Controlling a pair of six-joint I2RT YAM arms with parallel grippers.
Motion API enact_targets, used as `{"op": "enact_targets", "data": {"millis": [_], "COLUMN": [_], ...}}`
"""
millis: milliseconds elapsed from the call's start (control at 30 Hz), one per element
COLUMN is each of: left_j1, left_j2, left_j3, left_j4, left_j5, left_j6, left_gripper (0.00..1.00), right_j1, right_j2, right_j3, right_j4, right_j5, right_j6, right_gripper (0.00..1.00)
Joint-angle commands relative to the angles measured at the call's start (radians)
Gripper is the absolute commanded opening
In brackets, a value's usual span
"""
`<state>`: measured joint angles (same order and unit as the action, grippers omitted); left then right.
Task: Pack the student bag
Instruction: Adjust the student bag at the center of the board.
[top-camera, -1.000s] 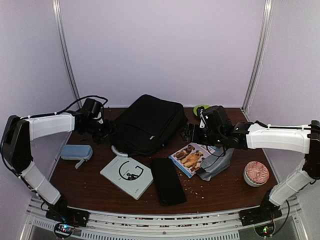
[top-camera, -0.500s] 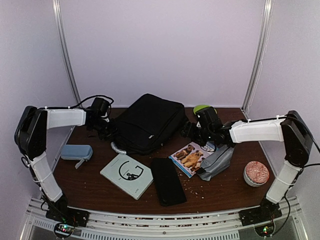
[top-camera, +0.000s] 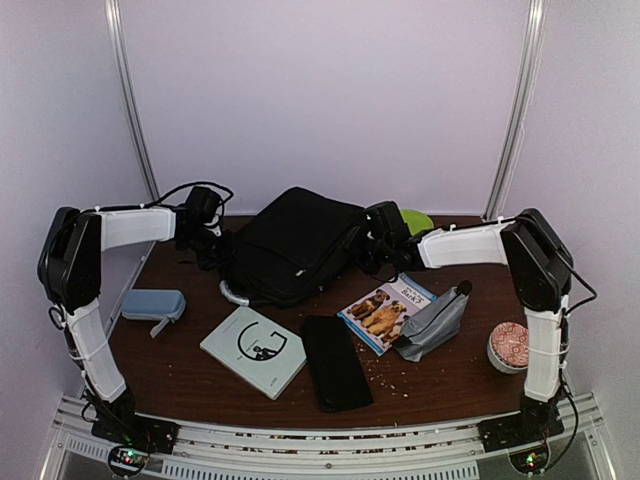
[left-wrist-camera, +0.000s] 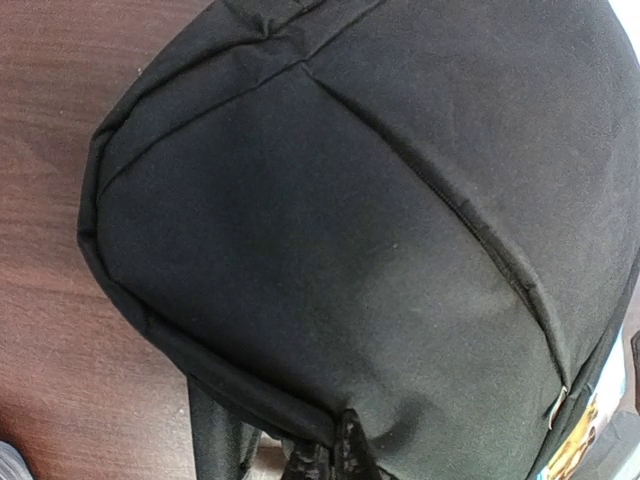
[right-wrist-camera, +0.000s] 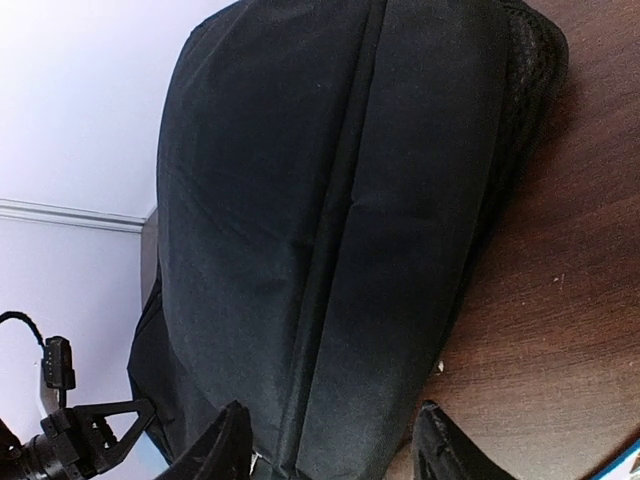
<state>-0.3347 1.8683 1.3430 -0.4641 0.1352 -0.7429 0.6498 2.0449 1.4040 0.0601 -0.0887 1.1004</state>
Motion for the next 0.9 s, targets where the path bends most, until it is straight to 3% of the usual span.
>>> {"op": "enact_targets", "data": {"millis": [0, 500, 567, 700, 867], "left_j1": [0.007, 0.007, 0.006, 0.007, 0.007], "left_j2": [0.017, 0.006, 0.002, -0.011, -0.034], "left_j3": [0.049, 0.012, 0.007, 0.001, 0.006], "left_j4": [0.085, 0.098, 0.098, 0.089, 0.092], "left_j5": [0.013, 0.034, 0.033, 0.025, 0.050], "left_j6": [0.053, 0.071, 0.078, 0.099, 0.121], "left_gripper": [0.00, 0.00, 0.00, 0.00, 0.00], "right_j1": [-0.005, -0.004, -0.005, -0.007, -0.002], "right_j2": [0.053, 0.121, 0.146, 0.182, 0.104], "right_j3": [0.065, 0.105, 0.141, 0.200, 0.173], "right_j4": [-0.020, -0.055, -0.062, -0.083, -0.070], "right_j5": [-0.005, -0.012, -0.025, -0.058, -0.054], "right_j6": [0.056, 0.097, 0.095, 0.091, 0.057], "right_gripper": [0.54, 0.55, 0.42, 0.01, 0.00]}}
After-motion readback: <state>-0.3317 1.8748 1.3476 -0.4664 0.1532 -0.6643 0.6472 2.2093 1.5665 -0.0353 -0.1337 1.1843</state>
